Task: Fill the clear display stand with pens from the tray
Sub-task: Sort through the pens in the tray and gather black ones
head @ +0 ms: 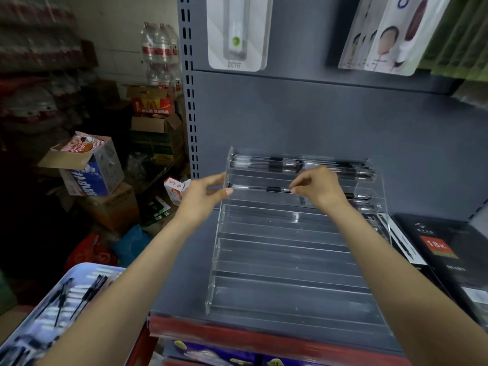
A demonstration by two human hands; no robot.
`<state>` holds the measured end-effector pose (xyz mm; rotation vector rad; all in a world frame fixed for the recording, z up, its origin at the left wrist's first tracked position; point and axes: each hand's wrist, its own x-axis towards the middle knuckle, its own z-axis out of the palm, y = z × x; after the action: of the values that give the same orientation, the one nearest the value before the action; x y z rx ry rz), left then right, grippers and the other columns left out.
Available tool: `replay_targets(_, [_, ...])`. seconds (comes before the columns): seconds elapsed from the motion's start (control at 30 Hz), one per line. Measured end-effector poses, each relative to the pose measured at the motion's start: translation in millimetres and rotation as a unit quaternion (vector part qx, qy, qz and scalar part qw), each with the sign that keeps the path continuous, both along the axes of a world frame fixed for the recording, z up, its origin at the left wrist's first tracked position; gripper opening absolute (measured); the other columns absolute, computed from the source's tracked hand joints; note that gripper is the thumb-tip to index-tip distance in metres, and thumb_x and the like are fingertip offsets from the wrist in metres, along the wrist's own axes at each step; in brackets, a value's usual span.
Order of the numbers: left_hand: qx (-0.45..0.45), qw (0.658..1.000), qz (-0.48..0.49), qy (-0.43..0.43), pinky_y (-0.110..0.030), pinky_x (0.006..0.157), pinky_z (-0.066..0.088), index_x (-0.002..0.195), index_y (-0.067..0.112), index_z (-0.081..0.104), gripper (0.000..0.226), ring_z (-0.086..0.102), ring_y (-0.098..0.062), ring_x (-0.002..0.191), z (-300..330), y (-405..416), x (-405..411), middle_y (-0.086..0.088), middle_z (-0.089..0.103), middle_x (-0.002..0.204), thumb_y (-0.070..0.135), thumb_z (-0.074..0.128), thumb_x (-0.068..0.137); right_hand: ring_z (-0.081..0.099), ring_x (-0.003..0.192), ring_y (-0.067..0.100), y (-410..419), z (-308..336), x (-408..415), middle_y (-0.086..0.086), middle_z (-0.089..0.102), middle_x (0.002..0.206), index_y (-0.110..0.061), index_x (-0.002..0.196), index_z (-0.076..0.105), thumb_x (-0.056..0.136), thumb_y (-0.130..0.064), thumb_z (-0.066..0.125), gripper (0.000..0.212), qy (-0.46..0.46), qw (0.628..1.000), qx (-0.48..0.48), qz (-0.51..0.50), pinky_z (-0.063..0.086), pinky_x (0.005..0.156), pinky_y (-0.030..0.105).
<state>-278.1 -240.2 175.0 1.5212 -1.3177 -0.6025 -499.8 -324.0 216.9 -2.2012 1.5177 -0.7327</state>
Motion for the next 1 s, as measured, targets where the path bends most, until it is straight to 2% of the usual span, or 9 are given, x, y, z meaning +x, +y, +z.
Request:
replay_targets(0.13, [-0.019, 1.0, 0.01, -0.007, -0.024, 0.102, 0.037, 0.129, 0.016, 0.055, 0.044, 0.047, -0.002, 0.116, 1, 2, -2, 0.009, 0.056, 0.124, 0.02, 0.064, 0.086, 0.057, 0.088, 0.01, -1, 0, 1, 0.005, 0.071, 0.098, -0.009, 0.09, 0.074, 0.081, -0.009, 0.07, 0.01, 0.005, 1.0, 0.013, -0.005, 0.041, 0.082, 0.017])
replay_targets(0.23, [-0.049, 0.996, 0.062, -0.036, -0.025, 0.093, 0.046, 0.119, 0.015, 0.063, 0.035, 0.056, -0.004, 0.102, 0, 4, -6, 0.007, 0.063, 0.114, 0.022, 0.066, 0.085, 0.059, 0.087, 0.01, 0, 0, 0, 0.005, 0.07, 0.099, -0.009, 0.096, 0.073, 0.082, -0.012, 0.07, 0.015, 0.0, 1.0, 0.011, -0.001, 0.04, 0.079, 0.017])
replay_targets(0.4, [-0.075, 0.991, 0.103, -0.031, -0.017, 0.082, 0.045, 0.111, 0.014, 0.066, 0.025, 0.057, 0.0, 0.091, 3, 10, -14, 0.009, 0.064, 0.1, 0.02, 0.065, 0.086, 0.058, 0.082, 0.008, 8, 1, -3, 0.004, 0.071, 0.1, -0.01, 0.1, 0.071, 0.085, -0.013, 0.067, 0.015, -0.024, 0.999, -0.013, 0.022, 0.042, 0.07, 0.007])
replay_targets(0.5, [-0.083, 0.989, 0.122, -0.024, -0.015, 0.078, 0.045, 0.103, 0.018, 0.066, 0.016, 0.057, 0.005, 0.085, 4, 21, -17, 0.016, 0.062, 0.089, 0.018, 0.064, 0.087, 0.06, 0.082, 0.009, 20, 1, 1, 0.003, 0.071, 0.099, -0.01, 0.098, 0.071, 0.087, -0.012, 0.064, 0.014, -0.047, 0.996, -0.067, 0.03, 0.041, 0.075, 0.011])
replay_targets(0.6, [-0.092, 0.986, 0.138, -0.005, -0.021, 0.079, 0.05, 0.102, 0.017, 0.066, 0.015, 0.062, -0.004, 0.086, 0, 38, -13, 0.013, 0.065, 0.087, 0.017, 0.063, 0.087, 0.058, 0.075, 0.007, 42, 1, 13, -0.002, 0.069, 0.092, -0.014, 0.097, 0.071, 0.086, -0.013, 0.064, 0.013, -0.064, 0.99, -0.096, 0.079, 0.038, 0.066, 0.003])
replay_targets(0.7, [-0.095, 0.986, 0.14, 0.009, -0.018, 0.076, 0.052, 0.101, 0.012, 0.068, 0.014, 0.065, -0.006, 0.08, -14, 66, -3, 0.001, 0.07, 0.089, 0.014, 0.061, 0.089, 0.055, 0.072, -0.002, 74, -5, 37, -0.01, 0.065, 0.085, -0.017, 0.096, 0.071, 0.086, -0.017, 0.065, 0.011, -0.093, 0.984, -0.048, 0.142, 0.037, 0.067, -0.003])
replay_targets(0.8, [-0.086, 0.983, 0.161, 0.008, -0.018, 0.069, 0.051, 0.094, 0.016, 0.067, 0.011, 0.064, -0.005, 0.072, -36, 105, 22, 0.003, 0.069, 0.083, 0.016, 0.056, 0.091, 0.055, 0.071, -0.004, 113, -20, 74, -0.011, 0.065, 0.086, -0.019, 0.097, 0.071, 0.087, -0.017, 0.064, 0.013, -0.109, 0.975, 0.007, 0.193, 0.038, 0.067, -0.002])
replay_targets(0.9, [-0.038, 0.981, 0.192, -0.019, -0.028, 0.072, 0.052, 0.095, 0.02, 0.064, 0.012, 0.065, -0.011, 0.08, -62, 151, 62, 0.004, 0.068, 0.086, 0.022, 0.052, 0.094, 0.054, 0.07, -0.001, 156, -43, 121, -0.008, 0.065, 0.09, -0.015, 0.102, 0.069, 0.089, -0.018, 0.061, 0.016, -0.098, 0.964, 0.054, 0.239, 0.037, 0.065, -0.002])
replay_targets(1.0, [0.022, 0.978, 0.204, -0.038, -0.022, 0.067, 0.048, 0.093, 0.02, 0.064, 0.01, 0.064, -0.008, 0.073, -89, 197, 107, -0.002, 0.068, 0.083, 0.019, 0.054, 0.094, 0.058, 0.077, 0.001, 198, -74, 170, -0.005, 0.068, 0.099, -0.015, 0.108, 0.067, 0.092, -0.02, 0.058, 0.019, -0.079, 0.956, 0.101, 0.265, 0.043, 0.067, 0.004])
